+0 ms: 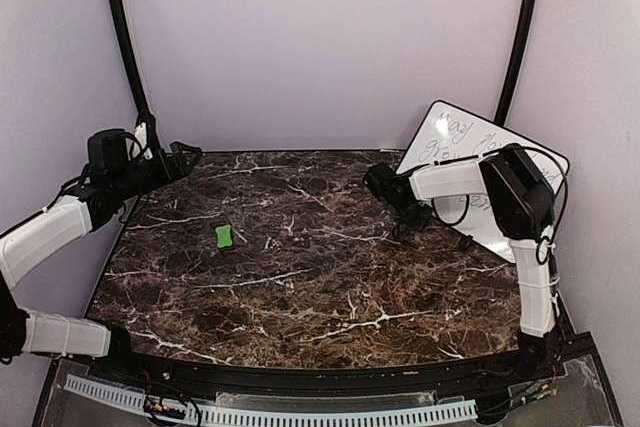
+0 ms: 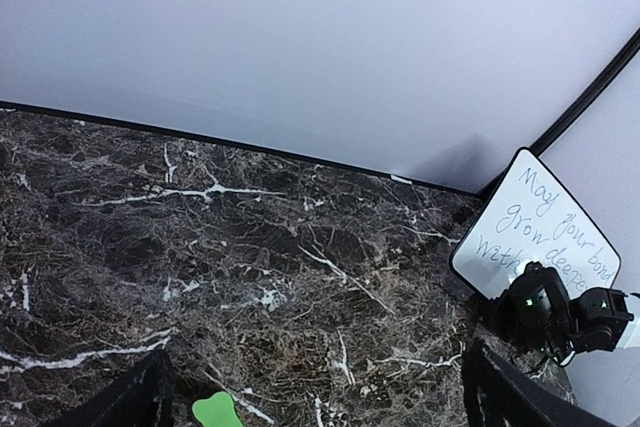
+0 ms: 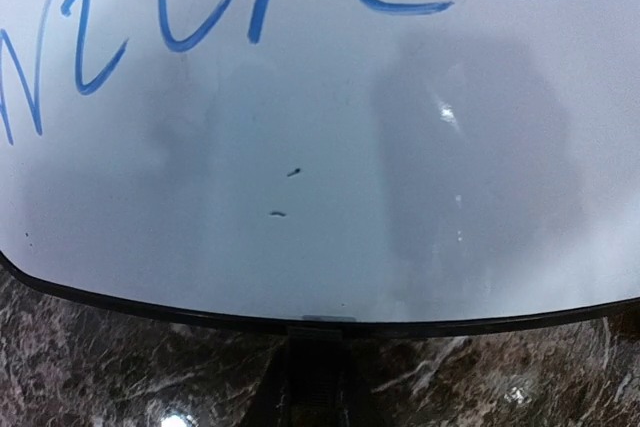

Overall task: Erase the whiteboard
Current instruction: Move the whiteboard to the center of the board, then pick up the whiteboard eraser from the center of the board.

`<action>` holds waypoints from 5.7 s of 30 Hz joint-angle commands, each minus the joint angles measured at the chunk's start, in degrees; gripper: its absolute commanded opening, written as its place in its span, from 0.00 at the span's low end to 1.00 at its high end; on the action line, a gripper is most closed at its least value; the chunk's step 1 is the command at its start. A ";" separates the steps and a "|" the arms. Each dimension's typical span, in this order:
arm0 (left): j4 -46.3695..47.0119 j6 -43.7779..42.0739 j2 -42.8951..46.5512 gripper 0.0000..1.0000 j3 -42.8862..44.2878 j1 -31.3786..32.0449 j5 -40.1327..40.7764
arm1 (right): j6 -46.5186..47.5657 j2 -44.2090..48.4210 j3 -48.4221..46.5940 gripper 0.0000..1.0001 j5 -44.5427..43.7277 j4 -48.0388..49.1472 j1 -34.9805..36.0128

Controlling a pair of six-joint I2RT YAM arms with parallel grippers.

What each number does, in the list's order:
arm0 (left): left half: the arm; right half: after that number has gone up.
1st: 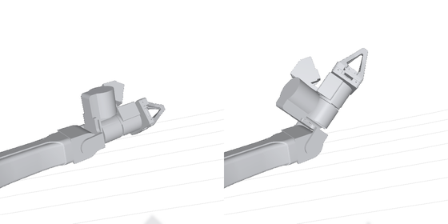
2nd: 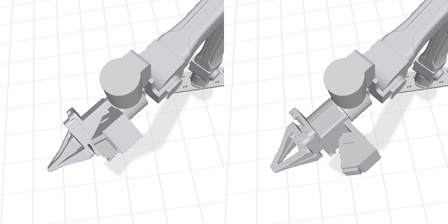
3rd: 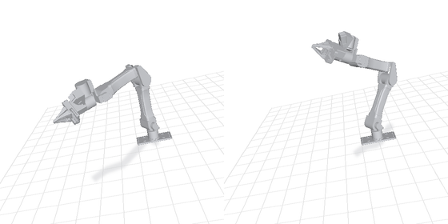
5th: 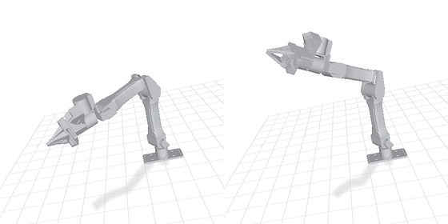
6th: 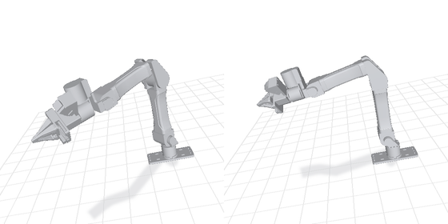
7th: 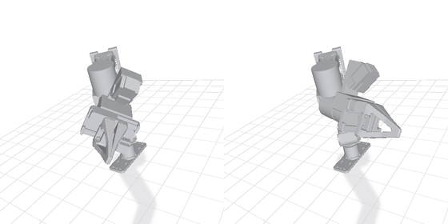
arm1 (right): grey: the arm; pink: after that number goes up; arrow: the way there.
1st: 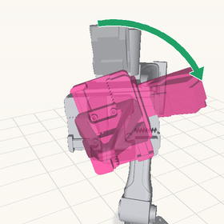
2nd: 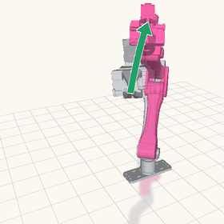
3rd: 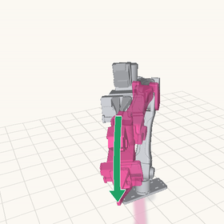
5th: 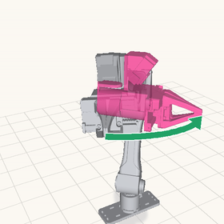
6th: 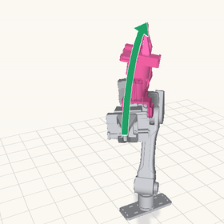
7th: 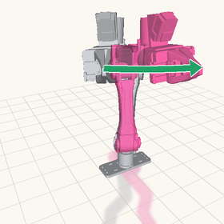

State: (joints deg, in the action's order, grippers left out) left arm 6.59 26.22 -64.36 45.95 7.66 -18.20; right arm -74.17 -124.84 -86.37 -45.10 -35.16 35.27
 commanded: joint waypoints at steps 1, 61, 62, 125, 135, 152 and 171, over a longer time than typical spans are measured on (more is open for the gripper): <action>0.54 0.21 1.82 0.99 -1.04 -0.43 0.53 | 4.54 -0.12 -0.22 0.00 1.22 8.28 4.67; -2.51 1.99 0.63 0.99 -0.75 -0.36 4.83 | 26.12 1.62 0.22 0.50 13.16 30.21 21.29; -4.14 2.34 0.55 0.99 -0.50 0.03 6.73 | 27.03 2.37 1.30 0.51 13.95 30.94 21.38; -16.69 21.18 -37.41 0.53 10.10 25.65 47.69 | 36.20 26.89 29.28 0.63 12.89 42.19 25.55; -14.67 20.61 -38.71 0.51 9.59 25.31 49.45 | 35.94 25.97 28.66 0.63 13.15 41.71 25.99; -12.57 19.74 -39.38 0.45 8.95 24.77 49.96 | 35.85 24.73 27.29 0.63 13.71 40.69 26.14; -12.44 19.94 -40.36 0.44 8.99 24.16 48.99 | 35.78 23.74 26.11 0.63 13.98 40.05 26.16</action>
State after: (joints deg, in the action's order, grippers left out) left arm -5.96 46.52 -104.47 55.09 32.25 30.81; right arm -38.06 -100.36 -58.59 -31.24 4.64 60.84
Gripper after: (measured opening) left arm 0.448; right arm 0.630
